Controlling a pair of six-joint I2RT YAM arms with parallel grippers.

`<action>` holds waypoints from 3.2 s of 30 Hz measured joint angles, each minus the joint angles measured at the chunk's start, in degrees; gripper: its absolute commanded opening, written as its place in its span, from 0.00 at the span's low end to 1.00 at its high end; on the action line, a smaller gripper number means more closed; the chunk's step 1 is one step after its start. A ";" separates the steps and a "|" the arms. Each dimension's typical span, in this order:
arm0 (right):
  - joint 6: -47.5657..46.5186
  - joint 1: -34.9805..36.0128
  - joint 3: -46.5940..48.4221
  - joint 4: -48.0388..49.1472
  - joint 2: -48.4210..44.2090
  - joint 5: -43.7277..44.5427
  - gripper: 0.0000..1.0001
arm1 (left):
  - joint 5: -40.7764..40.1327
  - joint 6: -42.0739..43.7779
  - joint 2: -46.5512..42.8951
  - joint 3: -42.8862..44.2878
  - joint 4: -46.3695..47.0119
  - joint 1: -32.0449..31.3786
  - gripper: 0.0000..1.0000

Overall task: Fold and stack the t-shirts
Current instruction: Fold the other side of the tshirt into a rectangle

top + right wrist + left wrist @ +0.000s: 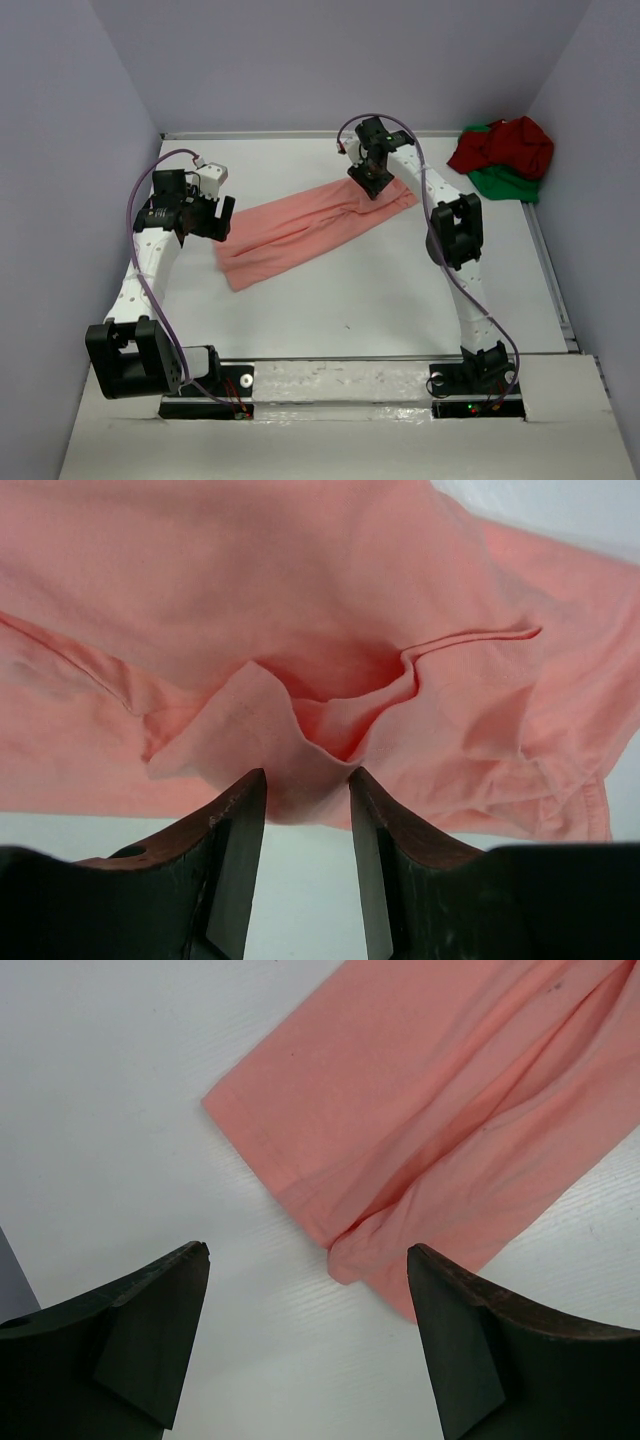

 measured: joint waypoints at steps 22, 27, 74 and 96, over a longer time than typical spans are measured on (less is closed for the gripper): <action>0.11 0.04 -8.98 -0.52 -4.44 1.03 0.00 | 0.61 -0.02 -1.42 -0.74 0.04 -0.02 0.90; 0.68 0.04 -9.99 -1.33 -8.50 0.52 0.00 | 1.14 -0.02 -2.14 -0.74 0.02 0.00 0.90; -3.06 0.92 -4.37 -12.35 -5.25 -5.97 0.53 | 1.75 0.00 -3.30 -0.76 0.04 0.00 0.90; -6.58 -0.04 -14.12 4.04 -6.10 9.11 0.55 | 0.85 0.00 -4.00 -2.62 0.50 0.00 0.91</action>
